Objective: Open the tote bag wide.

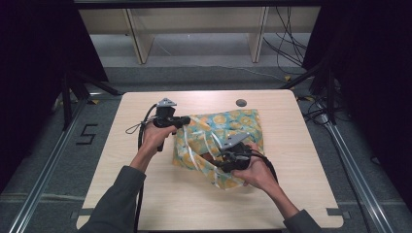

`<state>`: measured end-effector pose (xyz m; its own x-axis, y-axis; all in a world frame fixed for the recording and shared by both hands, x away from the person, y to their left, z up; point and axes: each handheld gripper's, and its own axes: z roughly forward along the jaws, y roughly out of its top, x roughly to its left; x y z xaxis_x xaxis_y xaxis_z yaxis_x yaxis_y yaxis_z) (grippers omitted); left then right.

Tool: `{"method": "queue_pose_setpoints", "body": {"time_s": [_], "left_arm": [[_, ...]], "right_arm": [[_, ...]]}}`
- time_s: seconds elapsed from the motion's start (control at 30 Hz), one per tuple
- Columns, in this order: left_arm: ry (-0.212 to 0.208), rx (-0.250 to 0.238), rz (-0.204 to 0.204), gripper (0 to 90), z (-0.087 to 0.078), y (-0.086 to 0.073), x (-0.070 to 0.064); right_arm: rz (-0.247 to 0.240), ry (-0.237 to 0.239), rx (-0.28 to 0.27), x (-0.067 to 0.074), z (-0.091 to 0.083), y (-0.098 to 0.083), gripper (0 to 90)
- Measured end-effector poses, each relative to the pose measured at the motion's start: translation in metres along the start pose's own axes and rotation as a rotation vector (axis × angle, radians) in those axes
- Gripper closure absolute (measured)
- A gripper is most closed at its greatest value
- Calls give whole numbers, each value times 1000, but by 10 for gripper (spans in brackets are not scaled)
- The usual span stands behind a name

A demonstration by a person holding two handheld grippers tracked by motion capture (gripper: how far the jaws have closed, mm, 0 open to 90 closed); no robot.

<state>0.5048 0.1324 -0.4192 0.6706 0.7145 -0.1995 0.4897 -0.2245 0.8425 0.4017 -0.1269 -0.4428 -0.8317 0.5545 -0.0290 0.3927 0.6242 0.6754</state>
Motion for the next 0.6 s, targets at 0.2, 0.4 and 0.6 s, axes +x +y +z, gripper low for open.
{"method": "queue_pose_setpoints", "body": {"time_s": [0.2, 0.4, 0.6], "left_arm": [[0, 20, 27, 874, 0, 1, -1], [5, 100, 58, 853, 8, -10, 1], [-29, 194, 126, 811, 19, -24, -7]], "right_arm": [[-75, -35, 64, -1, 11, -6, 900], [-19, -90, -153, -31, -43, 25, 900], [77, -241, -124, -104, -48, 42, 900]]}}
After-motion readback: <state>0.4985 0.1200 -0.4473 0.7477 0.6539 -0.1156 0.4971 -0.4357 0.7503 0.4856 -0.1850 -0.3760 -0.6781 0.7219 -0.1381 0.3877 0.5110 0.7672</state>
